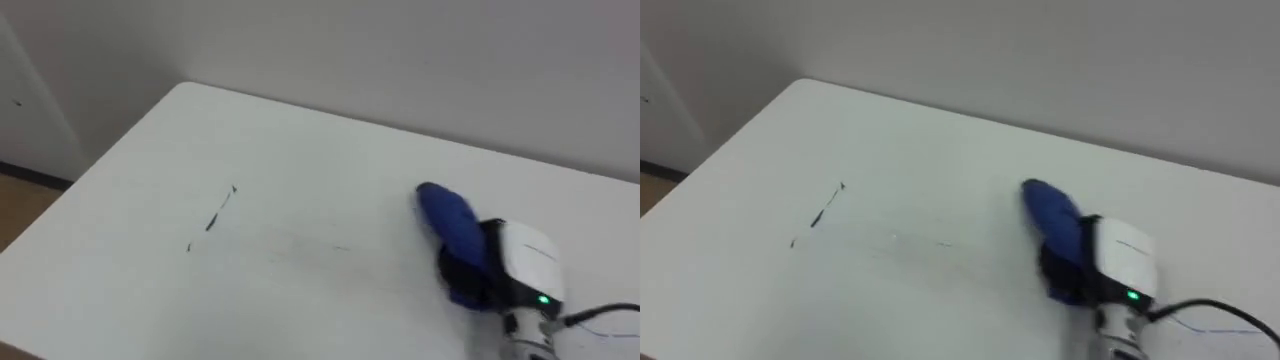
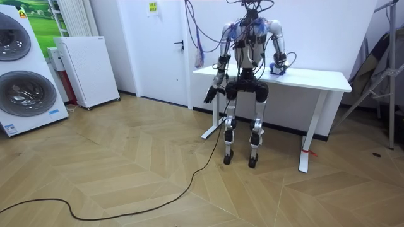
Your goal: Wipe table
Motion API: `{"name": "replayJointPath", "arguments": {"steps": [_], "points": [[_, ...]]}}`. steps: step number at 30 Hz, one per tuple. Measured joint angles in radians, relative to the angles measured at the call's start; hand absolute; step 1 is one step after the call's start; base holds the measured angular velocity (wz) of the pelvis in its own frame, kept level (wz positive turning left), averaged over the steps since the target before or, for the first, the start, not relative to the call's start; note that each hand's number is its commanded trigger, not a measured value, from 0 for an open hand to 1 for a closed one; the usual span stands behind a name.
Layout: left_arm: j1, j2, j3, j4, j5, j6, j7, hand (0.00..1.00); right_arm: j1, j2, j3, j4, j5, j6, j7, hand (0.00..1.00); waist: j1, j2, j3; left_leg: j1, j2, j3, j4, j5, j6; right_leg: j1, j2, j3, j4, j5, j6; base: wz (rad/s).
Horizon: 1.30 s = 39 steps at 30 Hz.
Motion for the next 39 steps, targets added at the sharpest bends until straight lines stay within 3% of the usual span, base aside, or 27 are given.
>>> {"name": "replayJointPath", "arguments": {"steps": [1,4,5,7,9,13,15,18,19,21,23,25,28,30,32,34,35,36,38,39], "points": [[0.009,0.005,0.03,0.0,0.013,0.002,-0.002,0.0,0.032,0.001,-0.061,0.04,0.008,-0.001,-0.055,1.0,-0.015,-0.008,-0.0101,0.004,0.001,0.024,-0.004,0.001,0.002,0.003,-0.004,-0.001,0.004,-0.001,0.002,0.39],[0.028,0.034,0.086,-0.008,0.021,-0.007,-0.002,0.0,0.048,-0.003,-0.202,0.186,0.047,0.0,-0.101,1.0,-0.039,-0.032,-0.0072,0.019,0.011,0.044,-0.006,0.0,0.007,0.015,-0.003,0.02,0.017,0.001,0.002,0.07],[0.041,0.046,0.091,-0.01,0.021,-0.013,-0.004,0.0,0.07,-0.017,-0.243,0.239,0.063,0.0,-0.105,1.0,-0.054,-0.04,-0.0115,0.029,0.014,0.044,-0.006,-0.006,0.014,0.025,-0.001,0.022,0.019,0.002,0.001,-0.05],[0.058,0.051,0.102,-0.035,0.023,-0.024,-0.008,0.0,0.14,-0.047,-0.294,0.262,0.114,0.005,-0.106,1.0,-0.064,-0.044,-0.0111,0.039,0.017,0.043,-0.001,-0.018,0.017,0.035,0.001,0.029,0.023,0.004,0.001,-0.08],[0.055,0.053,0.113,-0.044,0.015,-0.032,-0.012,0.0,0.194,-0.051,-0.344,0.267,0.188,0.027,-0.104,1.0,-0.074,-0.049,-0.0097,0.039,0.018,0.051,0.011,-0.024,0.018,0.03,0.003,0.036,0.028,0.007,0.003,-0.31],[0.028,0.05,0.09,-0.033,0.003,-0.039,-0.013,0.0,0.154,-0.037,-0.348,0.268,0.24,0.045,-0.077,1.0,-0.084,-0.051,-0.0096,0.04,0.018,0.051,0.017,-0.026,0.02,0.017,0.013,0.035,0.033,0.022,0.002,-0.48],[0.009,0.05,0.062,-0.027,-0.036,-0.042,-0.01,0.0,0.091,-0.022,-0.338,0.259,0.252,0.084,-0.054,1.0,-0.073,-0.05,-0.0092,0.041,0.017,0.051,0.017,-0.026,0.021,0.005,0.021,0.039,0.032,0.028,-0.001,-0.68],[-0.042,0.05,-0.012,0.027,-0.067,-0.033,0.004,0.0,0.021,0.002,-0.27,0.2,0.255,0.16,-0.029,1.0,-0.02,-0.043,-0.004,0.04,0.019,0.051,0.017,-0.028,0.023,-0.023,0.038,0.047,0.031,0.05,-0.017,-0.83],[-0.056,0.05,-0.039,0.043,-0.09,-0.03,0.009,0.0,0.0,0.029,-0.239,0.15,0.255,0.196,-0.006,1.0,0.004,-0.039,-0.0021,0.038,0.022,0.043,0.017,-0.032,0.017,-0.035,0.05,0.047,0.033,0.059,-0.027,-0.88],[-0.069,0.047,-0.07,0.054,-0.103,-0.018,0.01,0.0,-0.019,0.065,-0.154,0.057,0.23,0.211,0.036,1.0,0.036,-0.033,0.0028,0.032,0.022,0.03,0.019,-0.04,0.023,-0.054,0.059,0.036,0.033,0.072,-0.043,-0.76],[-0.091,0.037,-0.09,0.064,-0.125,-0.002,0.015,0.0,-0.068,0.121,-0.01,-0.044,0.172,0.2,0.11,1.0,0.036,-0.03,0.0059,0.0,0.012,-0.047,0.038,-0.042,0.027,-0.077,0.068,-0.005,0.033,0.079,-0.054,-0.1],[-0.104,0.014,-0.09,0.058,-0.124,0.006,0.015,0.0,-0.124,0.153,0.06,-0.067,0.161,0.195,0.17,1.0,0.033,-0.019,0.0132,-0.01,0.013,-0.08,0.042,-0.038,0.02,-0.078,0.068,-0.025,0.033,0.078,-0.055,0.47],[-0.079,-0.012,-0.091,0.019,-0.136,0.006,0.016,0.0,-0.195,0.15,0.13,-0.067,0.103,0.173,0.254,1.0,0.043,0.001,0.0307,-0.016,0.006,-0.087,0.032,-0.022,0.006,-0.075,0.063,-0.035,0.027,0.055,-0.071,0.42],[-0.048,-0.012,-0.083,0.004,-0.141,0.008,0.017,0.0,-0.186,0.141,0.12,-0.065,0.073,0.131,0.259,1.0,0.039,0.002,0.0297,-0.017,0.009,-0.087,0.023,-0.015,-0.002,-0.065,0.064,-0.038,0.015,0.042,-0.076,0.54],[-0.012,-0.011,-0.047,-0.001,-0.108,0.01,0.014,0.0,-0.153,0.081,0.09,-0.025,0.062,0.034,0.206,1.0,0.009,0.002,0.0223,-0.015,0.011,-0.078,0.017,-0.009,-0.009,-0.051,0.061,-0.038,-0.001,0.028,-0.076,0.74],[0.001,-0.012,-0.001,-0.012,-0.046,0.007,0.009,0.0,-0.097,0.026,0.01,0.021,0.063,-0.017,0.127,1.0,-0.005,-0.01,0.0148,-0.009,0.01,-0.033,0.011,0.004,-0.009,-0.043,0.05,-0.034,0.0,0.017,-0.069,0.84],[0.014,-0.008,0.041,-0.042,-0.009,0.005,0.006,0.0,-0.05,-0.002,-0.056,0.041,0.064,-0.031,0.088,1.0,-0.005,-0.016,0.0099,-0.009,0.01,0.01,0.009,0.005,-0.007,-0.042,0.044,-0.025,0.006,0.009,-0.063,0.68],[0.019,-0.002,0.057,-0.053,0.0,0.004,0.005,0.0,-0.026,-0.01,-0.08,0.045,0.064,-0.039,0.072,1.0,-0.004,-0.017,0.0051,-0.009,0.01,0.023,0.008,0.005,-0.006,-0.042,0.042,-0.023,0.008,0.005,-0.061,0.4],[0.03,0.039,0.116,-0.063,0.001,0.002,-0.005,0.0,0.037,-0.014,-0.144,0.078,0.067,-0.042,0.024,1.0,-0.002,-0.037,-0.0045,0.002,0.012,0.056,0.015,0.006,-0.005,-0.041,0.03,-0.025,0.046,-0.019,-0.055,0.1],[0.031,0.049,0.129,-0.063,0.0,0.002,-0.005,0.0,0.044,-0.016,-0.159,0.097,0.067,-0.042,0.02,1.0,0.0,-0.042,-0.0042,0.007,0.013,0.059,0.016,0.006,-0.005,-0.042,0.03,-0.025,0.058,-0.02,-0.055,-0.16]]}}
